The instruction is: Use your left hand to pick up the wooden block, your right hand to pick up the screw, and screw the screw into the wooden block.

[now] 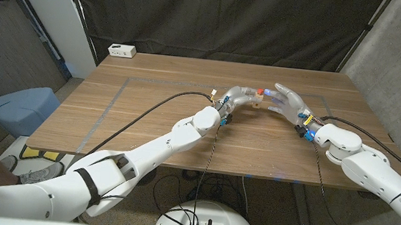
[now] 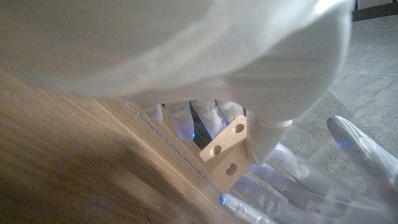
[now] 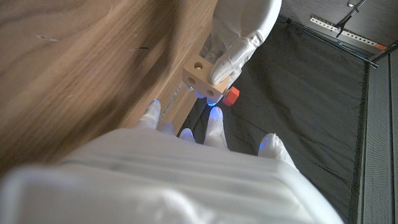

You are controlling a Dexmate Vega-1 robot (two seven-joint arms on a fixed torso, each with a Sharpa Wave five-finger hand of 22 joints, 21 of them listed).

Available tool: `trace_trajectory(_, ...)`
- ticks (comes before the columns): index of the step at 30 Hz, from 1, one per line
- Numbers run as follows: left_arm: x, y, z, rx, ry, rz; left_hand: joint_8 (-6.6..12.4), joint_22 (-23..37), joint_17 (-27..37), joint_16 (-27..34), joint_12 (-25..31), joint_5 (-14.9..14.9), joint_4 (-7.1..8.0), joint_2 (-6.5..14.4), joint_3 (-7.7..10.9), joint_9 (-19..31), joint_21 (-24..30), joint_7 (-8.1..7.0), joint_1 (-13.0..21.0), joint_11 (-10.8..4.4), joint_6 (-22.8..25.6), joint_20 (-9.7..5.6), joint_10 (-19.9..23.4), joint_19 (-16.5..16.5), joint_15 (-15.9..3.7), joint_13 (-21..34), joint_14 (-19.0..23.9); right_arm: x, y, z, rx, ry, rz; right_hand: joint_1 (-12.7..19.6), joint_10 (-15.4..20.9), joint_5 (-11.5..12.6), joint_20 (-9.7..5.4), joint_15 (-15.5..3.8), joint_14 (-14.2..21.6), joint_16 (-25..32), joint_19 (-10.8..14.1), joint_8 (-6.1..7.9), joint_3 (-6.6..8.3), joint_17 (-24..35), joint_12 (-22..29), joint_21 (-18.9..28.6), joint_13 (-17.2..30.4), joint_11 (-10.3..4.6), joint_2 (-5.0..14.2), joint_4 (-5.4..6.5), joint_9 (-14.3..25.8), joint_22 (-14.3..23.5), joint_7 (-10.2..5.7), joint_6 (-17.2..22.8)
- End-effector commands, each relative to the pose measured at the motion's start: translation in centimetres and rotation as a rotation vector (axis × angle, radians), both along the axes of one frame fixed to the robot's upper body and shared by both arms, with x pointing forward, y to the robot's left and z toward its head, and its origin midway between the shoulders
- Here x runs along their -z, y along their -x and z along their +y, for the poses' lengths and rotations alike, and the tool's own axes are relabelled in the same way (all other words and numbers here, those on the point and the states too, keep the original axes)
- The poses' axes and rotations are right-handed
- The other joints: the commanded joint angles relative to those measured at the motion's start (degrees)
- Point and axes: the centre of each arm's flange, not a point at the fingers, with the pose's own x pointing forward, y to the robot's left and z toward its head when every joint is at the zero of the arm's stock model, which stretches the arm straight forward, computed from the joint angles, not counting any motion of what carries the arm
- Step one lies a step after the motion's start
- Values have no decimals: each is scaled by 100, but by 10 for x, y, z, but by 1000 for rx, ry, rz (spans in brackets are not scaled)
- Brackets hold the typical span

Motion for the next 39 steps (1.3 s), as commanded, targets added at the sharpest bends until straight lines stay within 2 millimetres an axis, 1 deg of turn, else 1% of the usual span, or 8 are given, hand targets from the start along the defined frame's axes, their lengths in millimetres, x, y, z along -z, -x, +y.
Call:
trace_trajectory(1, 1, 2, 0, -1, 0, -1, 41, 31, 18, 5, 405, 21, 156, 349, 172, 30, 36, 319, -140, -29, 381, 17, 81, 37, -333, 790, 46, -2, -3, 2, -19, 8, 1, -58, -230, 37, 34, 24, -325, -9, -65, 22, -15, 10, 16, -24, 23, 12, 5, 29, 18, 19, -24, 3)
trace_trajectory(8, 0, 2, 0, -2, -1, -3, 46, 31, 18, 5, 407, 22, 154, 351, 174, 30, 37, 319, -137, -27, 394, 19, 83, 39, -340, 792, 44, -1, -2, 2, -19, 7, 6, -65, -232, 42, 35, 27, -339, 0, -89, 94, -18, 11, 39, -19, 23, 27, 8, 42, 17, 19, -8, 125)
trace_trajectory(11, 0, 2, 0, 0, -3, -3, 46, 31, 19, 6, 407, 22, 152, 348, 173, 30, 37, 316, -137, -30, 395, 17, 83, 39, -343, 793, 46, -1, -2, 2, -19, 9, 2, -67, -226, 45, 35, 24, -343, 5, -99, 130, -20, 10, 51, -15, 23, 28, 9, 48, 18, 19, 31, 207)
trace_trajectory(16, 0, 2, -1, 2, -5, -4, 47, 31, 20, 6, 406, 22, 153, 352, 174, 30, 37, 320, -136, -29, 397, 16, 79, 37, -341, 792, 46, -1, -1, 2, -17, 10, 2, -67, -206, 48, 33, 28, -344, 10, -105, 150, -21, 9, 67, -11, 23, 10, 10, 53, 18, 19, 39, 257)
trace_trajectory(20, -1, 1, -1, 2, -3, -4, 48, 31, 19, 6, 404, 22, 151, 354, 176, 30, 38, 320, -132, -35, 398, 17, 77, 40, -339, 791, 45, -1, 0, 1, -10, 4, -4, -66, -162, 53, 31, 26, -334, 22, -110, 188, -20, 7, 91, -3, 23, -44, 16, 61, 18, 19, 57, 371)
trace_trajectory(23, 0, 1, -1, 1, -2, -3, 46, 31, 20, 7, 404, 22, 151, 355, 176, 30, 39, 332, -131, -37, 394, 22, 76, 45, -336, 792, 45, -1, 1, 1, -6, 3, -2, -55, -88, 60, 29, 13, -320, 35, -111, 253, -19, 0, 118, 8, 20, -128, 17, 66, 17, 19, 135, 604)
trace_trajectory(30, 1, 2, -1, 0, 0, 2, 48, 31, 17, 7, 410, 22, 147, 347, 175, 30, 40, 319, -130, -32, 398, 18, 95, 46, -340, 790, 51, -1, 1, 2, -8, 4, -2, -37, -24, 67, 26, -1, -306, 43, -99, 280, -8, -6, 134, 19, 17, -214, 33, 67, 14, 19, 157, 753)
trace_trajectory(39, 3, 2, -1, 0, 0, 7, 47, 31, 18, 8, 409, 22, 145, 347, 175, 30, 41, 318, -127, -37, 396, 21, 91, 49, -340, 791, 51, 1, 4, 1, 5, -5, 2, -24, 27, 71, 26, -24, -273, 56, -90, 288, 0, -11, 145, 24, 15, -260, 43, 67, 12, 19, 171, 841)
